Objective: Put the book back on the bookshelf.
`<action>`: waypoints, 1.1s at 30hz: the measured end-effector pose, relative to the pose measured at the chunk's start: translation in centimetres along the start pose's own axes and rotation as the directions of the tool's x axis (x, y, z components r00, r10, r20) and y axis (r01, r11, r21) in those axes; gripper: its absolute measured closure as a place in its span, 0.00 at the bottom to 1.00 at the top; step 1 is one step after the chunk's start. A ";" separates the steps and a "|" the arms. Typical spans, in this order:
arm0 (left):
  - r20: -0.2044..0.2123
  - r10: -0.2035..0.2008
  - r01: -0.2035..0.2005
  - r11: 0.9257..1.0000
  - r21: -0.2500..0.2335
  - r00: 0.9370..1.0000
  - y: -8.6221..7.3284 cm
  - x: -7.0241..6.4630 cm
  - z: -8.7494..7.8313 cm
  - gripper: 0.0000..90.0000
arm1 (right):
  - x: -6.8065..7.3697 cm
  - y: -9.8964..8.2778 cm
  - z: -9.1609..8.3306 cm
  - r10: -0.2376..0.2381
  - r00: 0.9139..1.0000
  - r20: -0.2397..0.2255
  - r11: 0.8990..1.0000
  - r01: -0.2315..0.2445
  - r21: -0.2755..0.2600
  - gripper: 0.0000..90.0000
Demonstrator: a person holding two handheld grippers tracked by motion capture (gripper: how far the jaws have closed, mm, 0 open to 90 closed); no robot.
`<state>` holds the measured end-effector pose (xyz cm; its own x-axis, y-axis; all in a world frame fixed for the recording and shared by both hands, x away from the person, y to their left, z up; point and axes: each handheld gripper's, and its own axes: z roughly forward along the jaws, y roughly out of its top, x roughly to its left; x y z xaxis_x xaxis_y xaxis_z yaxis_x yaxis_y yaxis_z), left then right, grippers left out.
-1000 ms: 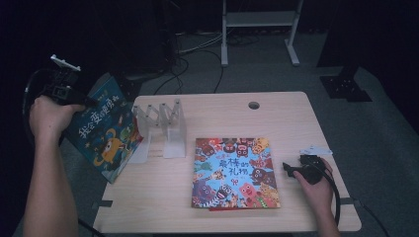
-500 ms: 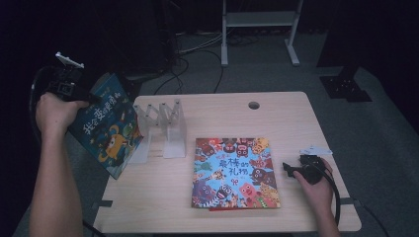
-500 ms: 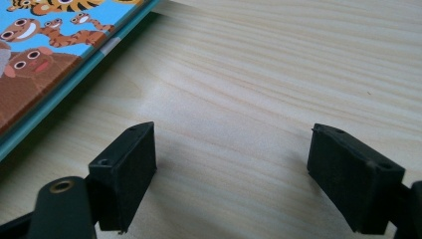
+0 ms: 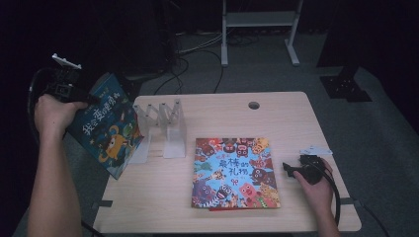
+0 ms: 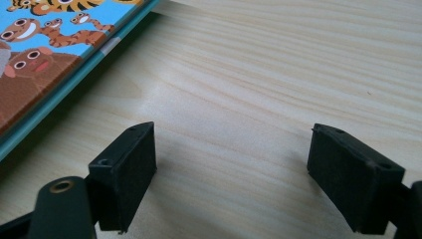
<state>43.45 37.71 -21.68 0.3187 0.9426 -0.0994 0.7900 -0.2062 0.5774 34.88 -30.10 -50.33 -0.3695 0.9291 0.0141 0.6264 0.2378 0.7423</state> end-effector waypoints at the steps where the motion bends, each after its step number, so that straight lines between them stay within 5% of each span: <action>1: 0.007 0.001 -0.001 1.000 -0.003 1.000 0.0 0.0 -0.1 0.89 | 0.0 0.0 0.0 0.000 1.000 0.000 1.000 0.000 0.000 0.20; 21: -0.025 0.055 -0.057 0.996 -0.075 0.998 0.4 -0.6 -3.7 0.92 | 0.0 0.0 0.0 0.000 1.000 0.000 1.000 0.000 0.000 0.20; 24: -0.027 0.069 -0.070 0.996 -0.061 0.997 0.4 -0.9 -3.7 1.00 | 0.0 0.0 0.0 0.000 1.000 0.000 1.000 0.000 0.000 0.20; 33: -0.052 0.102 -0.105 0.993 -0.058 0.993 0.1 -1.4 -4.0 1.00 | 0.0 0.0 0.0 0.000 1.000 0.000 1.000 0.000 0.000 0.20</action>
<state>41.02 37.38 -18.22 0.3700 0.9290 0.0028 0.7201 -0.2887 0.6309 34.88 -30.11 -50.33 -0.3700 0.9289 0.0139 0.6263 0.2383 0.7422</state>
